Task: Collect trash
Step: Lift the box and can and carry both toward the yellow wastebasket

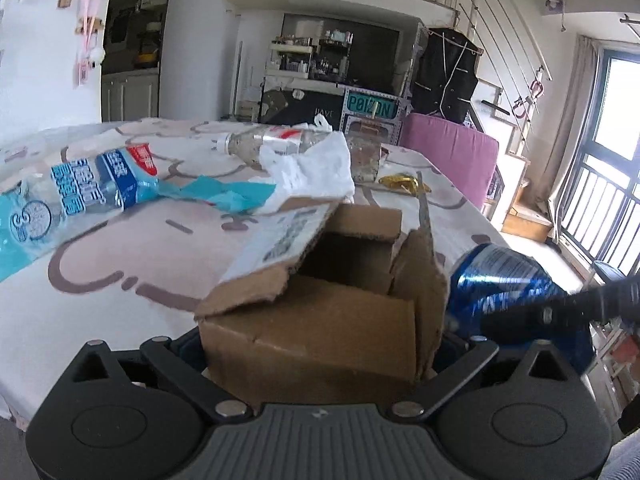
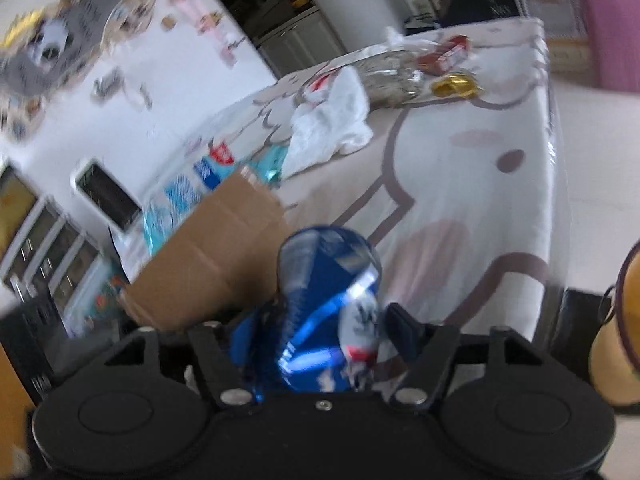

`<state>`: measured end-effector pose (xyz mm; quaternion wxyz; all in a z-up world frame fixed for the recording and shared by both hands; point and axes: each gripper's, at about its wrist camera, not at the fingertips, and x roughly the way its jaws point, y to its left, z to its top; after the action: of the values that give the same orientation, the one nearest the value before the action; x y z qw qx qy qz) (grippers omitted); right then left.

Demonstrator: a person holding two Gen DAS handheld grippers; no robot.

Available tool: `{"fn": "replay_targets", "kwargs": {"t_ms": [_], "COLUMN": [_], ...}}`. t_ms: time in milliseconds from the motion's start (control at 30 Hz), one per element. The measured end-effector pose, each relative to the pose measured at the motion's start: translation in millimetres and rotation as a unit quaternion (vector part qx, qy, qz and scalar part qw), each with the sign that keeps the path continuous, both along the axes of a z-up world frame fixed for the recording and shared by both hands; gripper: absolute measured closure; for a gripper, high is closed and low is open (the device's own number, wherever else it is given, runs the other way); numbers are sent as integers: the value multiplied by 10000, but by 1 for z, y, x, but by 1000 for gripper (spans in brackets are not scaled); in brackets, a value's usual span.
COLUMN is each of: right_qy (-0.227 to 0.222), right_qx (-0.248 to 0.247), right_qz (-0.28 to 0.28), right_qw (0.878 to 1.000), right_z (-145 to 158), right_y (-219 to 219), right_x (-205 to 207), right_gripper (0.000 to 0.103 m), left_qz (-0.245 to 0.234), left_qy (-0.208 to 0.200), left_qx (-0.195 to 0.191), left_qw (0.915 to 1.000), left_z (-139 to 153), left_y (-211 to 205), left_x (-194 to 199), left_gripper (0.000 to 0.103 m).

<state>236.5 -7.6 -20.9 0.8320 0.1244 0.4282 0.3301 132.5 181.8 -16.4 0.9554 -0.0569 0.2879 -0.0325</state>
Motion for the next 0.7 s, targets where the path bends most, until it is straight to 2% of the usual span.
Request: {"fn": "replay_targets", "kwargs": {"t_ms": [67, 233, 467, 700], "right_qy": [4, -50, -301, -662], "right_qx": [-58, 5, -83, -52], "right_qz": [161, -15, -509, -829], "right_qw": [9999, 10000, 9982, 9943], "right_z": [2, -1, 4, 24], "right_y": [6, 5, 0, -14], "right_x": [-5, -10, -13, -19], "right_gripper": [48, 49, 49, 49], "left_qz": [30, 17, 167, 172], "left_qy": [-115, -255, -484, -603], "left_qx": [52, 185, 270, 282], "left_qw": [9999, 9995, 9983, 9976], "left_z": [2, 4, 13, 30], "left_y": [0, -4, -7, -17], "left_x": [0, -4, -16, -27], "left_gripper": [5, 11, 12, 12]}}
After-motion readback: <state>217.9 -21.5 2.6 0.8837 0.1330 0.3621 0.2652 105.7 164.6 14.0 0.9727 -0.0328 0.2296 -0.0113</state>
